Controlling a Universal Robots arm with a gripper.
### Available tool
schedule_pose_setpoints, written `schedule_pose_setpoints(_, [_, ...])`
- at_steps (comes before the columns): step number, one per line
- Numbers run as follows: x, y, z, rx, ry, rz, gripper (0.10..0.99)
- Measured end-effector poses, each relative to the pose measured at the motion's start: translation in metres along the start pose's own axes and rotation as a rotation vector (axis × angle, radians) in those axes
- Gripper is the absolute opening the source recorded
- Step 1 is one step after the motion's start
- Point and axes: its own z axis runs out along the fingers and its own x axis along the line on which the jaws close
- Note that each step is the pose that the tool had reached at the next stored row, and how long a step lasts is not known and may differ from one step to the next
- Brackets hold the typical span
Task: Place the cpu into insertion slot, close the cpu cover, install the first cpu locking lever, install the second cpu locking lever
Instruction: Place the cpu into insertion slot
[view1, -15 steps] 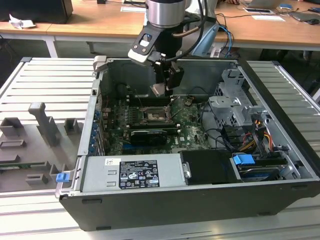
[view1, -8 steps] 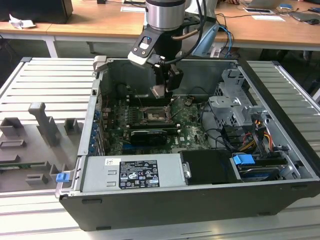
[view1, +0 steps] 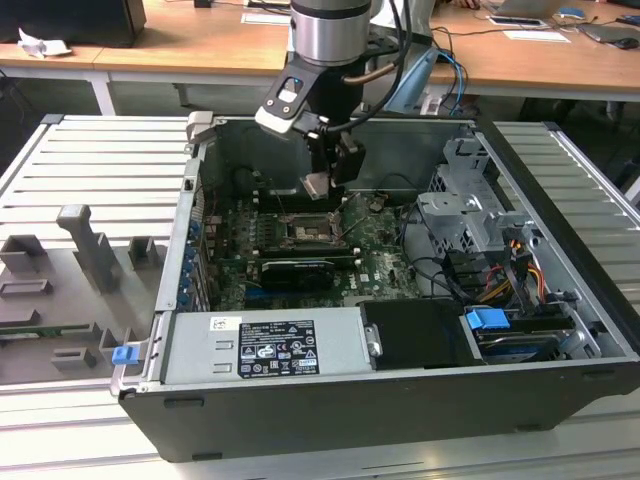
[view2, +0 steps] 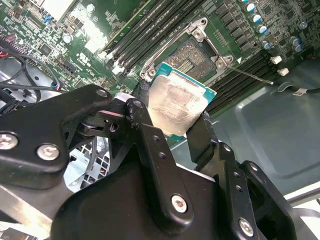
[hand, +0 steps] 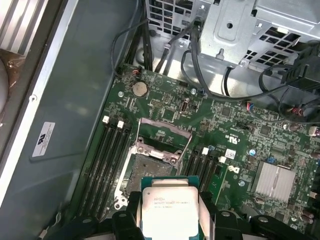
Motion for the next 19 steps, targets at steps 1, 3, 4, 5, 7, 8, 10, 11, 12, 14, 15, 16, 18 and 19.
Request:
schedule_pose_setpoints(1, [0.0, 0.0, 0.0004, 0.0, -0.0001, 0.001, 0.541])
schedule_pose_setpoints(3, [0.0, -0.0001, 0.0011, 0.0, -0.0002, 0.005, 0.541])
schedule_pose_setpoints(4, [0.0, -0.0001, 0.0017, 0.0, -0.0005, 0.008, 0.541])
schedule_pose_setpoints(5, [0.0, -0.0002, 0.0024, 0.001, -0.0007, 0.013, 0.541])
schedule_pose_setpoints(7, [-0.0001, -0.0003, 0.0034, 0.001, -0.0013, 0.021, 0.541])
schedule_pose_setpoints(8, [-0.0001, -0.0003, 0.0038, 0.001, -0.0015, 0.024, 0.541])
schedule_pose_setpoints(10, [-0.0001, -0.0003, 0.0044, 0.001, -0.0017, 0.028, 0.541])
schedule_pose_setpoints(11, [-0.0001, -0.0004, 0.0046, 0.001, -0.0019, 0.03, 0.541])
schedule_pose_setpoints(12, [-0.0001, -0.0004, 0.0049, 0.002, -0.0019, 0.032, 0.541])
schedule_pose_setpoints(14, [-0.0001, -0.0005, 0.0061, 0.002, -0.0022, 0.037, 0.541])
schedule_pose_setpoints(15, [-0.0001, -0.0005, 0.0067, 0.001, -0.0025, 0.039, 0.541])
schedule_pose_setpoints(16, [-0.0001, -0.0006, 0.0075, 0.002, -0.0028, 0.042, 0.541])
schedule_pose_setpoints(18, [-0.0001, -0.0007, 0.0085, 0.002, -0.0032, 0.048, 0.541])
schedule_pose_setpoints(19, [-0.0001, -0.0007, 0.009, 0.002, -0.0035, 0.053, 0.541])
